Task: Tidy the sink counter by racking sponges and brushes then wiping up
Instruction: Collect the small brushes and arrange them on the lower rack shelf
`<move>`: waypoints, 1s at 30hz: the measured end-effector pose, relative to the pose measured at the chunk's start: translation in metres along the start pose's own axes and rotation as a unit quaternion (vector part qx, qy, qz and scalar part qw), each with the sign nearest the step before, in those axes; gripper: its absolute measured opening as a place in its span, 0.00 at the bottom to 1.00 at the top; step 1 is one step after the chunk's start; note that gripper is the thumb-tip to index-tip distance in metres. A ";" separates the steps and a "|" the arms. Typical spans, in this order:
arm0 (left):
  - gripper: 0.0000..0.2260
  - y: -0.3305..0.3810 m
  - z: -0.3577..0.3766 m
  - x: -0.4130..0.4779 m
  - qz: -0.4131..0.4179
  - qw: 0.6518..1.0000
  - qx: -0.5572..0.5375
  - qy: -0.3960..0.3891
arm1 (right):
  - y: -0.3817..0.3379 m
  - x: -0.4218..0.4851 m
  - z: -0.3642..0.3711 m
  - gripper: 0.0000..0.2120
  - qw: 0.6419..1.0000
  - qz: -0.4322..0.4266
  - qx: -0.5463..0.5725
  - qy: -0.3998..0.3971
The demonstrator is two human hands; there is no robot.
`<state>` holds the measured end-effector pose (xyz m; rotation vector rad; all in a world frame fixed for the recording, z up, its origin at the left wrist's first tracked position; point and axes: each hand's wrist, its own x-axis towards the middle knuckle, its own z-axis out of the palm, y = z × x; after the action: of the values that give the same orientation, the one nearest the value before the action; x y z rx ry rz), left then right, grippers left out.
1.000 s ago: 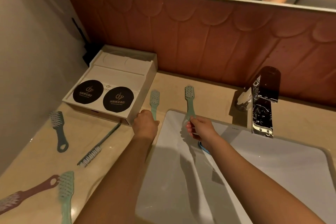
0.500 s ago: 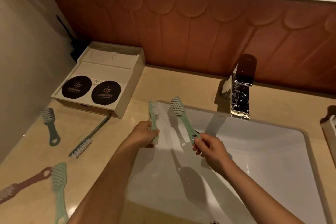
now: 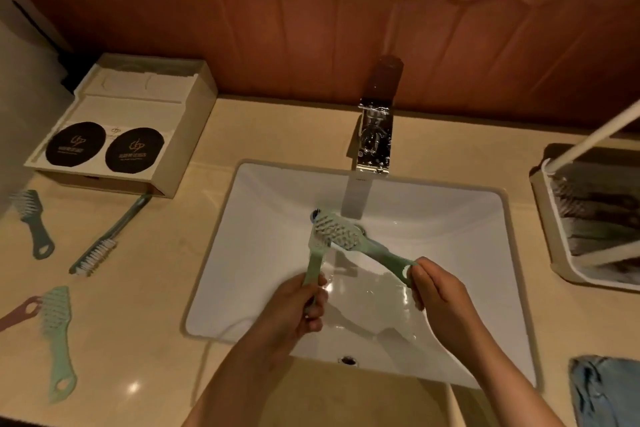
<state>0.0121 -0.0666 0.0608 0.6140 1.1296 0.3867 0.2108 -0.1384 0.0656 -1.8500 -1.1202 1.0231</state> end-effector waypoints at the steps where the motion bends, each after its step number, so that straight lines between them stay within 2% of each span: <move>1: 0.10 -0.002 0.007 0.000 0.001 1.000 -0.012 -0.004 | 0.006 -0.006 -0.008 0.17 1.000 0.010 -0.005 -0.005; 6: 0.19 -0.012 0.047 0.002 0.035 0.997 -0.064 -0.018 | 0.032 -0.032 -0.057 0.16 0.999 0.043 -0.014 -0.022; 11: 0.10 -0.022 0.087 -0.001 0.089 0.995 0.039 -0.018 | 0.057 -0.046 -0.103 0.17 0.997 0.055 -0.044 -0.033; 15: 0.14 -0.034 0.108 -0.003 0.129 0.982 0.124 -0.056 | 0.068 -0.051 -0.129 0.17 0.993 0.065 -0.086 -0.042; 18: 0.10 -0.043 0.127 -0.002 0.145 0.973 0.175 -0.036 | 0.070 -0.056 -0.146 0.18 0.996 0.037 -0.081 -0.025; 21: 0.11 -0.049 0.143 0.000 0.153 0.965 0.210 -0.010 | 0.078 -0.060 -0.155 0.13 0.978 -0.016 -0.208 0.027; 23: 0.11 -0.052 0.155 0.000 0.155 0.961 0.228 -0.005 | 0.078 -0.062 -0.158 0.20 0.953 -0.044 -0.295 0.053; 28: 0.10 -0.061 0.185 0.000 0.164 0.958 0.233 0.007 | 0.060 -0.066 -0.151 0.30 0.954 -0.064 -0.293 0.002; 30: 0.10 -0.065 0.201 -0.001 0.166 0.958 0.235 0.004 | 0.063 -0.069 -0.151 0.27 0.945 -0.078 -0.317 0.019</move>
<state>0.1955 -0.1689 0.0785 1.2320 1.1334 0.4081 0.3461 -0.2508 0.0910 -2.2023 -1.6810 0.5591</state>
